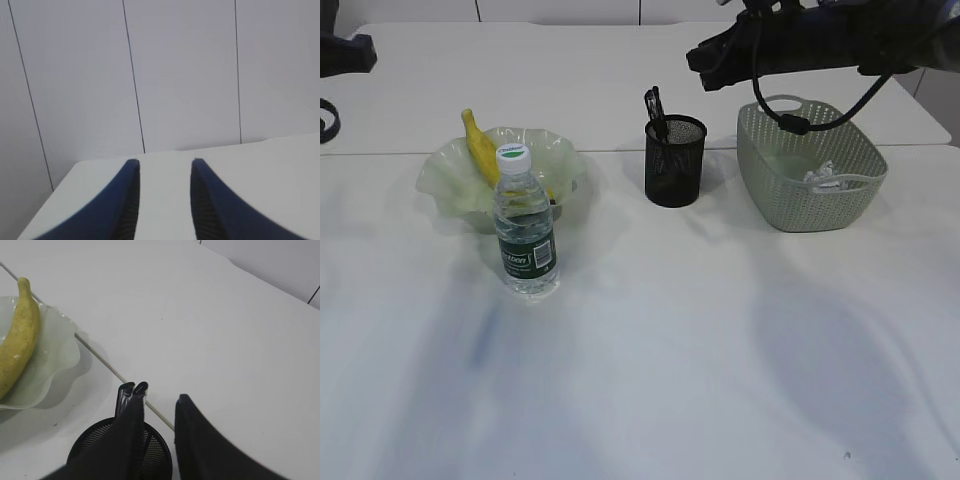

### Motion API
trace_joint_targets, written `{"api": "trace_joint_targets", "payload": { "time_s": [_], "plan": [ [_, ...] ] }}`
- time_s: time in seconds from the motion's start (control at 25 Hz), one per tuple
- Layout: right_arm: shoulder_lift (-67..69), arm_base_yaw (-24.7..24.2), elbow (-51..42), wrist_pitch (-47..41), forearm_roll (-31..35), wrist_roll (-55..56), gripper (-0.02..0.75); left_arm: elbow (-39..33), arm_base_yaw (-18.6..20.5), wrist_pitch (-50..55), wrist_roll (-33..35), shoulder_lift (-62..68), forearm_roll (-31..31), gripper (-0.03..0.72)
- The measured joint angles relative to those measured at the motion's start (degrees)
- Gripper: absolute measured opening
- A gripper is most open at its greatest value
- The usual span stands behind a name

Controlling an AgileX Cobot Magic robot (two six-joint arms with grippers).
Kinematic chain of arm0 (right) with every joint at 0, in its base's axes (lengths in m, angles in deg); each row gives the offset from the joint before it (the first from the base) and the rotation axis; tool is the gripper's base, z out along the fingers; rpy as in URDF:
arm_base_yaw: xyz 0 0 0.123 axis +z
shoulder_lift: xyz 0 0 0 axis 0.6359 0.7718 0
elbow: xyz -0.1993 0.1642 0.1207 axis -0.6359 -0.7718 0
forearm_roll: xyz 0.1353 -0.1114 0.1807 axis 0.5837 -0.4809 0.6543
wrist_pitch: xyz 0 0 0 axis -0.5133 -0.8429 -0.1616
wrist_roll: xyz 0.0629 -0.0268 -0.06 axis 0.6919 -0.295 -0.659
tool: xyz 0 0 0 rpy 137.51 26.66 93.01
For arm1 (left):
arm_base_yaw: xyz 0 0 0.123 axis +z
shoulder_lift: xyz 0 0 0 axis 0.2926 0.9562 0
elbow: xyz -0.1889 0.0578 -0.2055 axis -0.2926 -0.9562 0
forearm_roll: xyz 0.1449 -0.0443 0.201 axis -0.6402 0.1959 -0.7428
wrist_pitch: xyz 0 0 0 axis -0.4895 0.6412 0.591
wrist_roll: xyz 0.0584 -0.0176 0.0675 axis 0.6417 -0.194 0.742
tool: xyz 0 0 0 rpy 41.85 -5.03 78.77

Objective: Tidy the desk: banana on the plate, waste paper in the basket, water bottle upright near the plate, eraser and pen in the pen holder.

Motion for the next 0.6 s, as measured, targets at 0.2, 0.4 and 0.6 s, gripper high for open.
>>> {"api": "trace_joint_targets", "payload": {
  "time_s": [0.2, 0.4, 0.6],
  "plan": [
    [0.0, 0.0, 0.0, 0.8, 0.0, 0.0, 0.166, -3.7, -2.1, -1.0, 0.4, -0.1, 1.4, 0.239],
    [0.0, 0.0, 0.0, 1.4, 0.0, 0.1, 0.166, -7.5, -5.0, -1.4, 0.4, -1.6, 4.9, 0.239],
    [-1.1, 0.0, -0.1, 1.4, 0.0, 0.1, 0.166, -10.8, -7.7, 0.8, 1.8, -5.9, 7.4, 0.239]
  ]
}}
